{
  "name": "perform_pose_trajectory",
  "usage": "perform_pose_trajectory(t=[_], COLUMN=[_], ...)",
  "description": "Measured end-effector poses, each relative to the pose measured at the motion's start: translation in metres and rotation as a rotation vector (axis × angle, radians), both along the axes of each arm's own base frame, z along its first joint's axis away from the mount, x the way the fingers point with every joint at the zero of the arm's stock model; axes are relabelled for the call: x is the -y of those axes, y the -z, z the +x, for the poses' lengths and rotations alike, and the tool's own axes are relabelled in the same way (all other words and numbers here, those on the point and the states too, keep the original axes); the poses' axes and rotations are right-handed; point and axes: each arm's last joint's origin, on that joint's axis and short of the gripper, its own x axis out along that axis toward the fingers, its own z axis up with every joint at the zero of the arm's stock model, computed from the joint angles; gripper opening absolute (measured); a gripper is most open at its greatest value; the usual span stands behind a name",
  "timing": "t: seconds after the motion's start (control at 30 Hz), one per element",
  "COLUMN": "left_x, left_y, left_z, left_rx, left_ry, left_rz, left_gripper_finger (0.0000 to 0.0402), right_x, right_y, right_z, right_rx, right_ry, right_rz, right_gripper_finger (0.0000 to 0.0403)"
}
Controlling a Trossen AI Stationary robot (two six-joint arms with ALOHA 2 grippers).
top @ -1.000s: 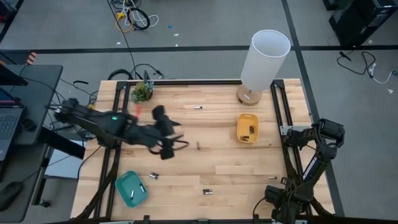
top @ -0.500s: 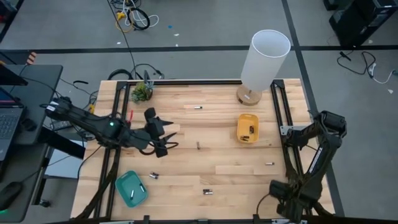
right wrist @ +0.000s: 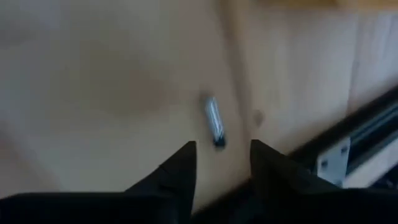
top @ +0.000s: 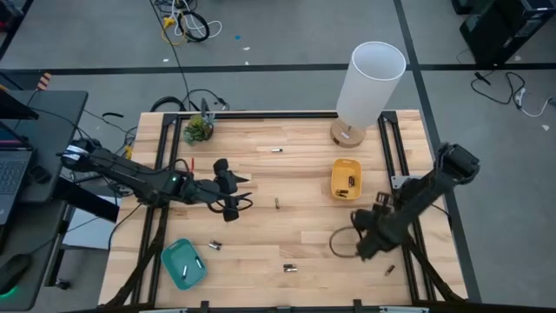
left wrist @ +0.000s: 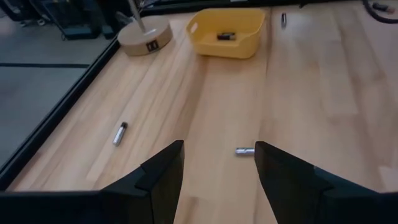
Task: Sort batteries
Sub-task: Put the silver battery into the blue bin
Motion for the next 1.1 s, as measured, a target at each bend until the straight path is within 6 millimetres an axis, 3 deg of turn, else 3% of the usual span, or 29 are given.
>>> perform_pose_trajectory(t=[0.17,0.47,0.73,1.1], left_x=[0.0,0.0,-0.003,-0.003], left_y=[0.002,0.002,0.001,0.002], left_z=[-0.001,0.0,0.001,0.0], left_rx=[-0.01,-0.007,-0.001,-0.007], left_ry=[0.017,0.023,0.01,0.008], left_rz=[-0.006,0.01,0.018,0.014], left_gripper_finger=[0.0213,0.0213,0.0213,0.0213], right_x=[0.032,0.075,0.084,0.082], right_y=[0.01,0.034,0.024,0.028], right_z=[-0.003,-0.028,-0.019,-0.017], right_rx=[0.078,0.136,0.286,0.253], right_ry=[-0.019,0.009,0.08,0.144], right_rz=[0.076,0.215,0.285,0.327], right_gripper_finger=[0.0167,0.0165,0.0143,0.0035])
